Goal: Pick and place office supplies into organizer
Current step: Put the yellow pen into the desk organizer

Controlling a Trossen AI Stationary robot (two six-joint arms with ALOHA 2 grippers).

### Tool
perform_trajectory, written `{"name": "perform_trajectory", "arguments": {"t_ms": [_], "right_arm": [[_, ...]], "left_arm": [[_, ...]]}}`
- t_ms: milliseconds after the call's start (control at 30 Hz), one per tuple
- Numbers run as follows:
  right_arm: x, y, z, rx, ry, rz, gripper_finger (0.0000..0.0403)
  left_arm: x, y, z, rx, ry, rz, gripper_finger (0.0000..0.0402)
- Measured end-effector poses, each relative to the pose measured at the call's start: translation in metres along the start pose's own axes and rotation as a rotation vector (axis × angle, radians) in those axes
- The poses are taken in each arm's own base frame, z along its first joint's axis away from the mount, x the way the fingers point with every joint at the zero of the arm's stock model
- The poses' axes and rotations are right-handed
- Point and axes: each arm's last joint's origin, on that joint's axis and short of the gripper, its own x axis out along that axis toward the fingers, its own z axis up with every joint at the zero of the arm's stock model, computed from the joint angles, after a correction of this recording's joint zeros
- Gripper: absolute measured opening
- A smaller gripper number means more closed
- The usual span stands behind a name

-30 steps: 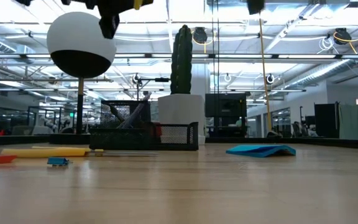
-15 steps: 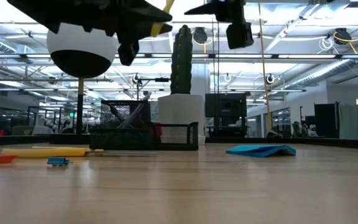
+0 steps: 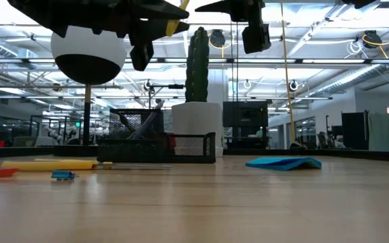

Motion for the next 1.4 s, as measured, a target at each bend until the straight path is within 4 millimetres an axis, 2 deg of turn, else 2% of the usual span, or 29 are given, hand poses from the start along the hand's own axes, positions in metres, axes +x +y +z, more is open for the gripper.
{"name": "perform_trajectory", "arguments": {"t_ms": [233, 500, 633, 800, 1033, 1400], "right_arm": [[0.001, 0.000, 0.000, -0.003, -0.014, -0.009, 0.0116], [0.000, 0.000, 0.001, 0.008, -0.024, -0.014, 0.0116], [-0.006, -0.003, 0.004, -0.008, -0.037, -0.022, 0.0116], [-0.016, -0.009, 0.006, 0.007, -0.046, -0.053, 0.0116], [-0.017, -0.009, 0.005, -0.002, -0.030, -0.042, 0.0116], [-0.018, -0.008, 0.004, -0.017, 0.019, -0.008, 0.0116]], "left_arm": [[0.009, 0.004, -0.008, -0.012, 0.044, 0.006, 0.0056], [0.040, 0.000, -0.006, -0.011, 0.079, -0.036, 0.0056], [0.040, -0.001, -0.002, 0.014, 0.084, -0.030, 0.0056], [0.030, -0.009, 0.007, 0.048, 0.077, -0.045, 0.0056], [0.024, -0.019, 0.008, 0.062, 0.077, -0.051, 0.0056], [0.021, -0.019, 0.011, 0.074, 0.071, -0.042, 0.0056]]}}
